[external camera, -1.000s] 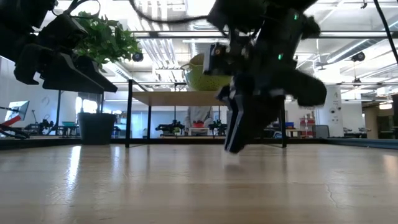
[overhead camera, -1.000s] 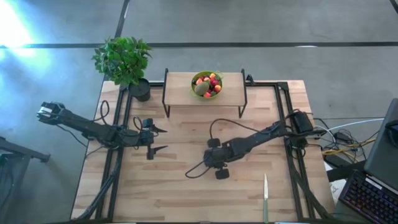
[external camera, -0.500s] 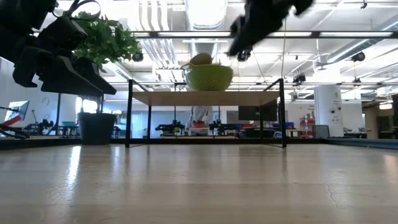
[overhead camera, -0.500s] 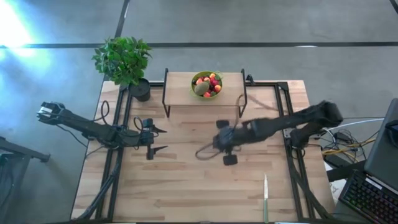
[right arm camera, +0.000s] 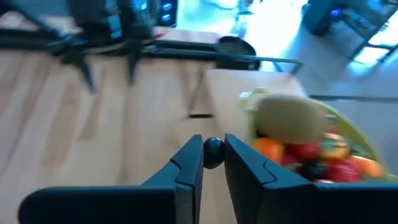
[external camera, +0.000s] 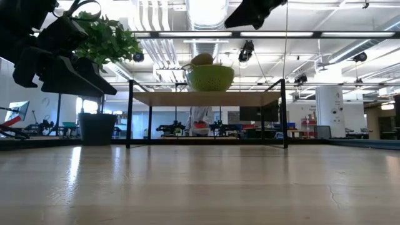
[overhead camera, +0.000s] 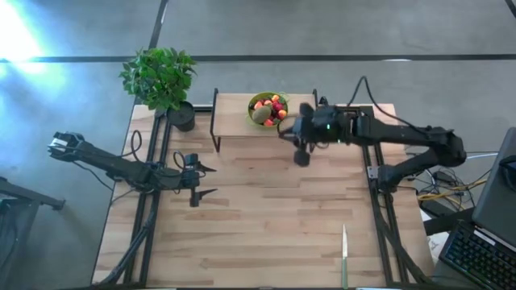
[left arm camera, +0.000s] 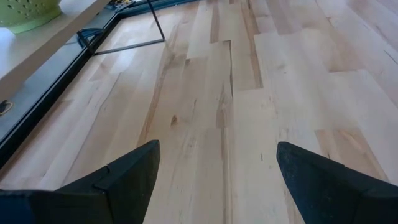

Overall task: Pick & Place Fruit
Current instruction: Put the blueberry into the green strainer bowl on the shelf, then put the green knife on the shelf

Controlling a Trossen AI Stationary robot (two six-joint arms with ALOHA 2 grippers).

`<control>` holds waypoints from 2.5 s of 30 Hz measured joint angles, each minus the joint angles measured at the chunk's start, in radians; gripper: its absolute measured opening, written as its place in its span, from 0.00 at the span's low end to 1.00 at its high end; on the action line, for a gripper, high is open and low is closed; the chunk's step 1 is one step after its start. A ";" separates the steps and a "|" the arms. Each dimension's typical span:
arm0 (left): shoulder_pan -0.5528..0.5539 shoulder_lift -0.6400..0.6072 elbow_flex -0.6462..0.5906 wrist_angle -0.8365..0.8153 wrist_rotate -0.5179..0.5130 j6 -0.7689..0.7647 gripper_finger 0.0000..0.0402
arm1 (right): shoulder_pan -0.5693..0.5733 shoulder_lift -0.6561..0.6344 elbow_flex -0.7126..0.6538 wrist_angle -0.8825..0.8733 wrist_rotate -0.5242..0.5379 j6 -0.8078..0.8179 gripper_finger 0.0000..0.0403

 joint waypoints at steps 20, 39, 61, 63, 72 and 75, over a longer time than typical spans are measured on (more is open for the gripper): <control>0.000 0.000 0.000 0.000 0.000 0.000 0.82 | -0.316 0.160 0.006 0.121 -0.153 0.072 0.12; 0.000 0.000 0.000 0.000 0.000 0.000 0.82 | -0.316 0.191 0.006 0.146 -0.215 0.091 0.32; 0.000 0.000 0.000 0.000 0.000 0.000 0.82 | 0.156 -0.065 0.032 -0.513 0.038 0.520 0.36; 0.000 0.000 0.000 0.000 0.000 0.000 0.82 | 0.233 -0.070 0.029 -0.538 0.060 0.619 0.38; 0.000 0.000 0.000 0.000 0.000 0.000 0.82 | 0.587 0.003 0.023 -0.606 0.160 1.117 0.46; 0.000 0.000 0.000 0.000 0.000 0.000 0.82 | 0.695 0.054 0.023 -0.608 0.198 1.304 0.46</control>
